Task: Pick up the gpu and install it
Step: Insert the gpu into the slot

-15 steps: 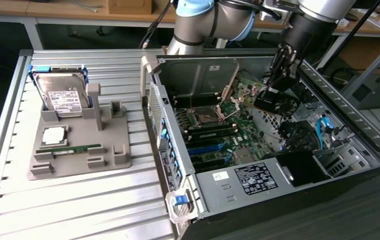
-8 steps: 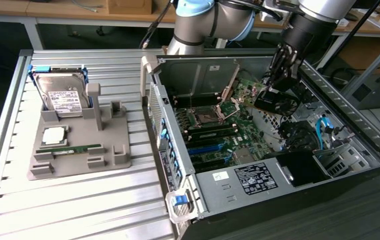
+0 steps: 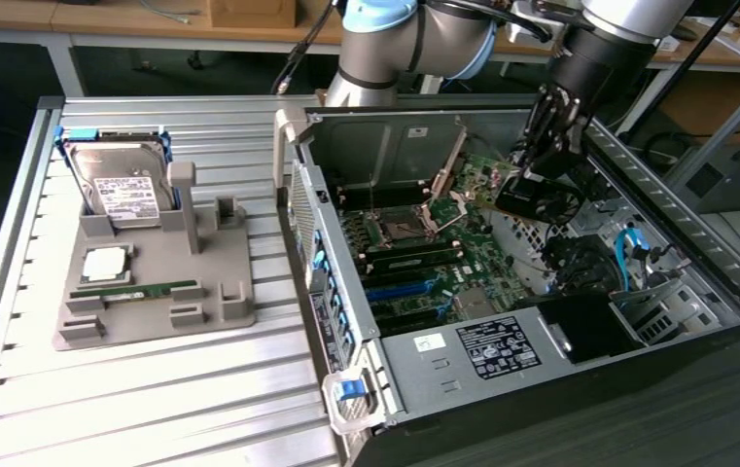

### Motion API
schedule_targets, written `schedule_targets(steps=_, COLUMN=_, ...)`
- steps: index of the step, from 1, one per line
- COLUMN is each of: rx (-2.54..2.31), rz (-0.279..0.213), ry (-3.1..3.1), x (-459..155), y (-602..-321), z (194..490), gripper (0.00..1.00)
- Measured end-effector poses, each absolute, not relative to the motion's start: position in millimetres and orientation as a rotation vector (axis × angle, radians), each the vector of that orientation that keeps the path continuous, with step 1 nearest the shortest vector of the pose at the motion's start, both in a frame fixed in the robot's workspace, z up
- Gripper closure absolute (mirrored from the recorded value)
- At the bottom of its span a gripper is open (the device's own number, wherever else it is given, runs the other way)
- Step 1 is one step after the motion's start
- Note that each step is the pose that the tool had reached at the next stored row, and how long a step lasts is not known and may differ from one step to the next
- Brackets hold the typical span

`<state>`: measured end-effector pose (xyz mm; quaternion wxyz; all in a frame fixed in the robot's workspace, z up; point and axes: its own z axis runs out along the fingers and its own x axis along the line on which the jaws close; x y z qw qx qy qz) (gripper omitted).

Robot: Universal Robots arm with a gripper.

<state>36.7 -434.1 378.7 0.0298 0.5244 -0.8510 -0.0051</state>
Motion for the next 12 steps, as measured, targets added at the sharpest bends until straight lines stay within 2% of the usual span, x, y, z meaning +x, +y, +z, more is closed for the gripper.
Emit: schedule_targets(steps=12, rx=1.703, rz=-0.013, ry=-2.568, x=36.7, y=-434.2, z=378.7, gripper=0.73)
